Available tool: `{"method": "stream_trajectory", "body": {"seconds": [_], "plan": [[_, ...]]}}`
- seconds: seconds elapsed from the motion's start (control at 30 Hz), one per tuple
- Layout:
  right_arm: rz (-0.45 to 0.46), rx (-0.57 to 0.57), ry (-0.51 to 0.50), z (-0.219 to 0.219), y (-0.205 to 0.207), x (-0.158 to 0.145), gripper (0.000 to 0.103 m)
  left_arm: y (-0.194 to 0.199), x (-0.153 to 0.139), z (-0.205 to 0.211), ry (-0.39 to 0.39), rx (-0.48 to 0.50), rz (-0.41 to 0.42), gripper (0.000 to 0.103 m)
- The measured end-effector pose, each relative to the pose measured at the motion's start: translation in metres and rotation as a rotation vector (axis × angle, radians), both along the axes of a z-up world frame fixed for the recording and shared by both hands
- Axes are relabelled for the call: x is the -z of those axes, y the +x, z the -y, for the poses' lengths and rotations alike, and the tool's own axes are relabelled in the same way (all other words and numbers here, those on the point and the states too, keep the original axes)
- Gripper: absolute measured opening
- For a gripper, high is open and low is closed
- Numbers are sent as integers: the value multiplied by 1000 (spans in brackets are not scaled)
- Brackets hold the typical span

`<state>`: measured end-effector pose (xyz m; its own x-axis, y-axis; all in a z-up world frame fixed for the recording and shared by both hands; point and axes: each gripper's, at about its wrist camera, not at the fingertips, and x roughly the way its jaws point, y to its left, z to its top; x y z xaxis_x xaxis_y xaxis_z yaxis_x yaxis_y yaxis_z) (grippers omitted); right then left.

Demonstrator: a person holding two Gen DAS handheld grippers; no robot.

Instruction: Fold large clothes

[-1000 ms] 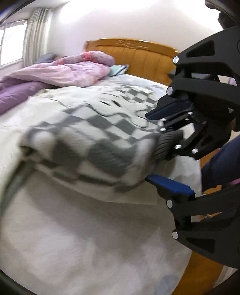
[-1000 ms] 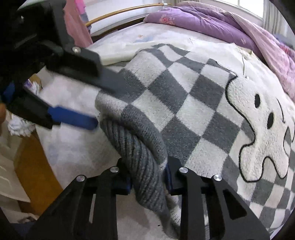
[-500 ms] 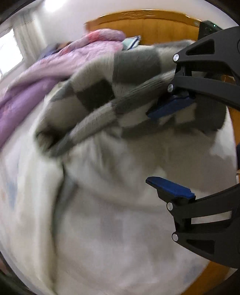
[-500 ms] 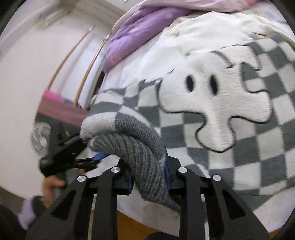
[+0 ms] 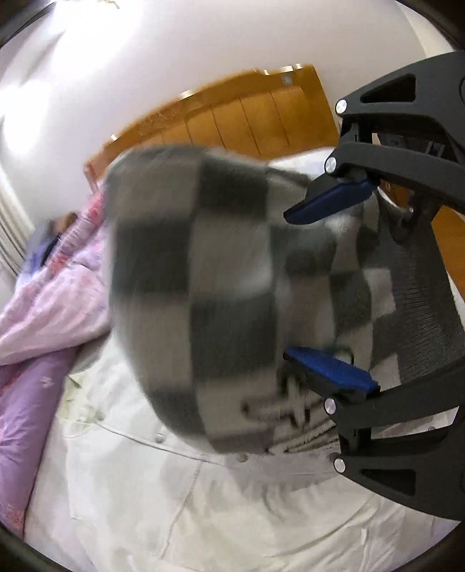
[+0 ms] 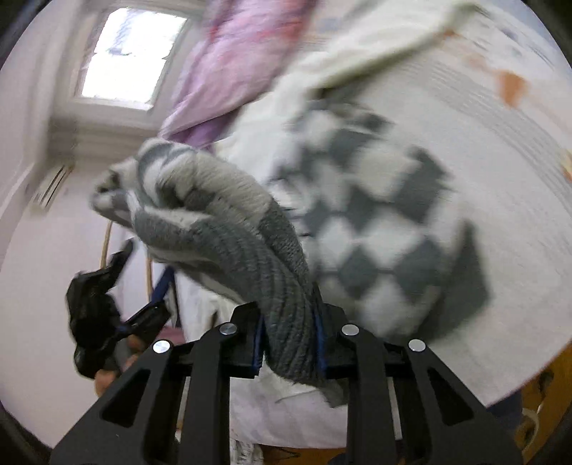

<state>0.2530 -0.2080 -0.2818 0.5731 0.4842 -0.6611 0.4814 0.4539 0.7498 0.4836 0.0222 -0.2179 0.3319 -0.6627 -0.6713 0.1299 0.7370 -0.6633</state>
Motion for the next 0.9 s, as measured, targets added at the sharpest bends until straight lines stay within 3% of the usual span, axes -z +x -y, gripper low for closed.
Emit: {"method": "stream_trajectory", "body": {"seconds": [0.07,0.17,0.3,0.37,0.43,0.57,0.67,0.73,0.8,0.9], "plan": [[-63,71,35,15,-15,27,17,1,15,8,52,-3,-51,72],[-113,130,63,27,-32,41,15,5,27,7,77,-21,-88,72],[-151,138,113,45,-48,54,15,25,50,36,185,67,-87,76],[-145,61,58,44,-39,43,16,37,61,51,263,102,-105,87],[-157,17,-1,46,-32,25,21,46,68,65,351,124,-111,88],[-182,-57,-180,60,-32,-16,22,53,64,81,398,162,-122,88],[-98,-140,-310,62,-13,-47,22,47,56,76,383,179,-121,87],[-13,-212,-355,53,20,-70,22,44,53,71,312,187,-140,84],[102,-266,-381,37,59,-90,22,36,52,73,321,207,-142,84],[190,-304,-347,20,111,-98,22,31,51,75,341,239,-118,83]]}}
